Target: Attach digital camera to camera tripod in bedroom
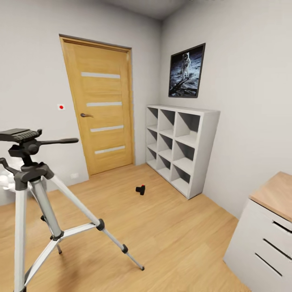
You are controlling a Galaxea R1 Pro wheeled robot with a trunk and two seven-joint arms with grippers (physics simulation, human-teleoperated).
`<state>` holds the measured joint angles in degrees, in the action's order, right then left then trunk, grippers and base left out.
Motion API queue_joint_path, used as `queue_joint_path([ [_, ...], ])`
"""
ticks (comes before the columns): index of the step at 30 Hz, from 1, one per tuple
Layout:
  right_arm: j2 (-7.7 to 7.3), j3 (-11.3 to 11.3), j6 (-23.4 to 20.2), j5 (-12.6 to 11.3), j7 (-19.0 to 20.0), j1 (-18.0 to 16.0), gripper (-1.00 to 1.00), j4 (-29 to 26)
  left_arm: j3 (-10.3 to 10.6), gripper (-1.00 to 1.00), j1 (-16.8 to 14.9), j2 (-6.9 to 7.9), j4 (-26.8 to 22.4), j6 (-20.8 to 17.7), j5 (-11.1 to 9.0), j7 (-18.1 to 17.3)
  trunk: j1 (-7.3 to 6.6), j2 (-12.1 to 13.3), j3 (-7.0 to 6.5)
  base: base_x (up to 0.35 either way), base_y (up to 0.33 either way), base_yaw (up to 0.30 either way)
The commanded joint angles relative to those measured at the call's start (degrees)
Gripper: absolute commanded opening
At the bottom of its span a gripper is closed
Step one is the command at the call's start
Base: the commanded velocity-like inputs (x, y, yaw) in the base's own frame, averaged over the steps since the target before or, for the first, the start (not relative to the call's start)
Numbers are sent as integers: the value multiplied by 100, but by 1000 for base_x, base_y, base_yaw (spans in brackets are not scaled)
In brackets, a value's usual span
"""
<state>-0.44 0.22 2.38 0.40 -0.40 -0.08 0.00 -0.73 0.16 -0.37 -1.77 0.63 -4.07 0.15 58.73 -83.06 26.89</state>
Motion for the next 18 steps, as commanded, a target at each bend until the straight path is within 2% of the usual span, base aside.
queue_joint_path([
  [1, 0, 2, 17, 4, -4, -1, 100, 0, -4, 100, 2, -2, -5, 7, -44, 2, 0, -2, 4, 4, 0, -287],
  [12, 0, 4, 13, 12, -4, -1, 100, 0, -6, 100, 2, -6, -1, 4, -49, -1, 0, -2, 4, 7, 0, -287],
  [18, 1, 5, 7, 21, -4, -1, 100, 0, 15, 100, 2, -7, 1, -43, -34, -29, 0, -2, 4, 224, 0, -243],
])
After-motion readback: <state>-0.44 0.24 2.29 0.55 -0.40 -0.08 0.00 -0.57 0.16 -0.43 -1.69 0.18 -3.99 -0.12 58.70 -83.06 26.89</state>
